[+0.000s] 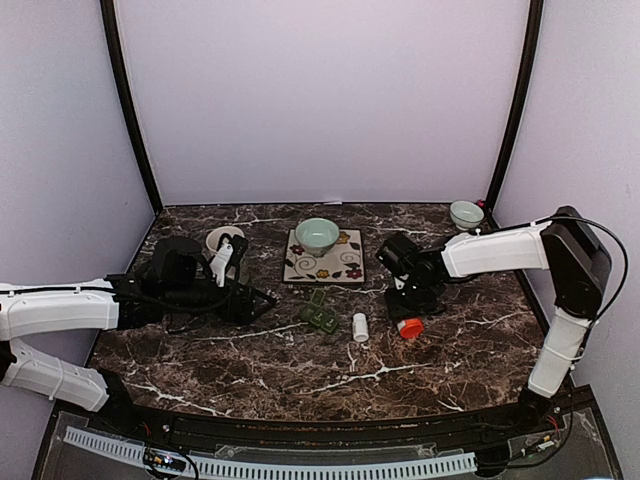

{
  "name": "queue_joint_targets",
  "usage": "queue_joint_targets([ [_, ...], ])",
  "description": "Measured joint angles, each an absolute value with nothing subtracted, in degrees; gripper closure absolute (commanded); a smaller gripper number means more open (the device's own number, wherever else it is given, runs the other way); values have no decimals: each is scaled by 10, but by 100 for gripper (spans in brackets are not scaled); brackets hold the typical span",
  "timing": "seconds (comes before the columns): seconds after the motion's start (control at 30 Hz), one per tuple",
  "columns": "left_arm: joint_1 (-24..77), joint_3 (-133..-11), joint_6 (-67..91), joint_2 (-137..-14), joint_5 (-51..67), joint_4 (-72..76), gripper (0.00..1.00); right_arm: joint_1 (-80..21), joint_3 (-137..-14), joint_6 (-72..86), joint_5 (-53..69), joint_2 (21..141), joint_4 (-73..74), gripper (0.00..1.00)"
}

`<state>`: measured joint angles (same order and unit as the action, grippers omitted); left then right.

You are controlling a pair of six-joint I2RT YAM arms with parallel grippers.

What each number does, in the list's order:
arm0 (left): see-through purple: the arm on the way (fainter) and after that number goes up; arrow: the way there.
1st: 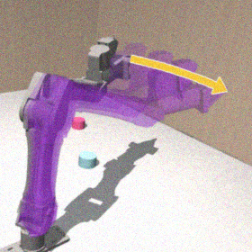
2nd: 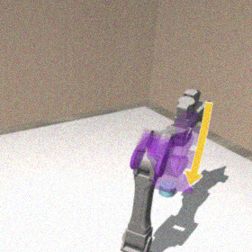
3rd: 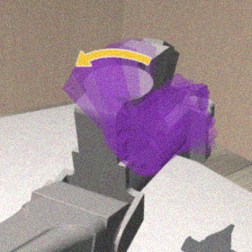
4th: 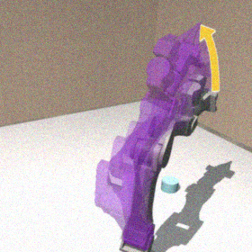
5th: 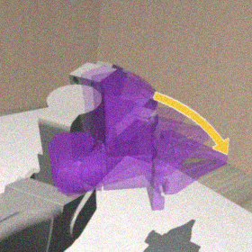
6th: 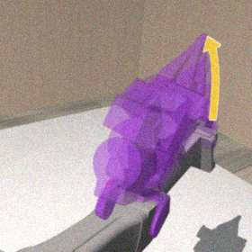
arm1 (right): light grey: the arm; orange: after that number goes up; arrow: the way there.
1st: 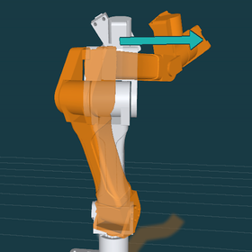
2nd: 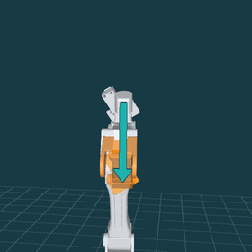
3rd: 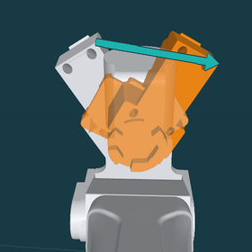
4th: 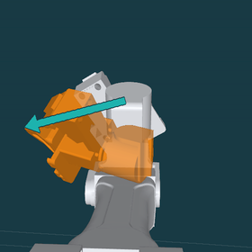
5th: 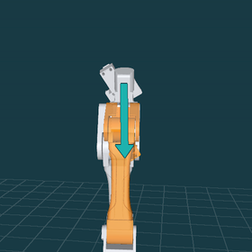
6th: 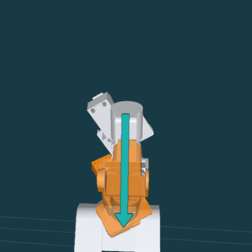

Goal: Sort the pills into containers
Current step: Pick up the pill bottle from the center of the board.

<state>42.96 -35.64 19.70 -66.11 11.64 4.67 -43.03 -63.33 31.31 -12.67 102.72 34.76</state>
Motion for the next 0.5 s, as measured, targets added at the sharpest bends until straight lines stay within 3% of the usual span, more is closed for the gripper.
queue_joint_targets([
  [0.07,430,-356,197,-663,117,47,10,-427,-633,308,-120,1026,343,74],
  [0.17,430,-354,197,-663,118,47,11,-425,-629,310,-113,1022,333,78],
  [0.5,430,-343,217,-649,147,76,10,-428,-567,366,-60,940,254,75],
])
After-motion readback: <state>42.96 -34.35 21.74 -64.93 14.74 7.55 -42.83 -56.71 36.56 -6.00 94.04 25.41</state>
